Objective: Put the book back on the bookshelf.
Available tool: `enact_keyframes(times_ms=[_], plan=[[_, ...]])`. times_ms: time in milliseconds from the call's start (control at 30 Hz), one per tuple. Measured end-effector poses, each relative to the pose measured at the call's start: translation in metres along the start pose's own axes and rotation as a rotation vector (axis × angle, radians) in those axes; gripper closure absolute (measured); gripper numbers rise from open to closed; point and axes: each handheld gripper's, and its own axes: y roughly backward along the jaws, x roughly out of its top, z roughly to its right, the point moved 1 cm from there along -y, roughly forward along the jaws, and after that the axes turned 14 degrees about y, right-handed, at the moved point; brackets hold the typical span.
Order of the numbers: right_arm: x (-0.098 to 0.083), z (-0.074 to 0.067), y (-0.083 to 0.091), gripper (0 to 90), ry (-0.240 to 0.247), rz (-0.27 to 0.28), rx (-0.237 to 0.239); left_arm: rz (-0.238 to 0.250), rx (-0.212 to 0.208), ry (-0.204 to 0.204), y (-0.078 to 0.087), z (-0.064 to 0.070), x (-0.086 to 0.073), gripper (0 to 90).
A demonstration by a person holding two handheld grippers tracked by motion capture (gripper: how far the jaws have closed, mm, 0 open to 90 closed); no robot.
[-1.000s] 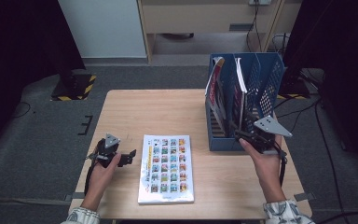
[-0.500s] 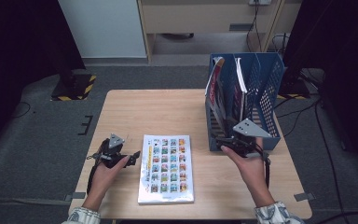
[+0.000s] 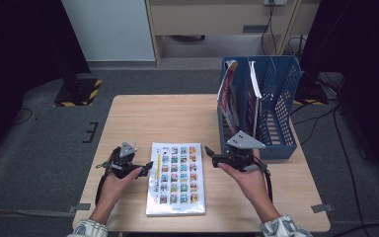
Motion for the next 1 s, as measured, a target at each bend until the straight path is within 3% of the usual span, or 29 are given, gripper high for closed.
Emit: enact_keyframes(times_ms=[200, 467, 533, 900, 1000], plan=[[-0.003, -0.027, -0.02, 9.7, 0.035, -0.051, 0.074, -0.023, -0.013, -0.015, -0.002, 0.006, -0.001, 3.5], [-0.013, -0.045, -0.04, 13.6, 0.05, -0.086, 0.142, -0.03, -0.012, -0.018, -0.004, 0.01, -0.001, 3.8], [-0.017, -0.054, -0.049, 16.1, 0.053, -0.108, 0.179, -0.033, -0.013, -0.022, -0.006, 0.011, -0.002, 4.3], [-0.038, -0.066, -0.07, 19.6, 0.058, -0.202, 0.253, -0.059, -0.016, -0.004, -0.014, 0.015, -0.001, 9.0], [-0.044, -0.064, -0.074, 18.8, 0.039, -0.236, 0.267, -0.074, -0.04, 0.013, -0.021, 0.015, 0.001, 13.6]])
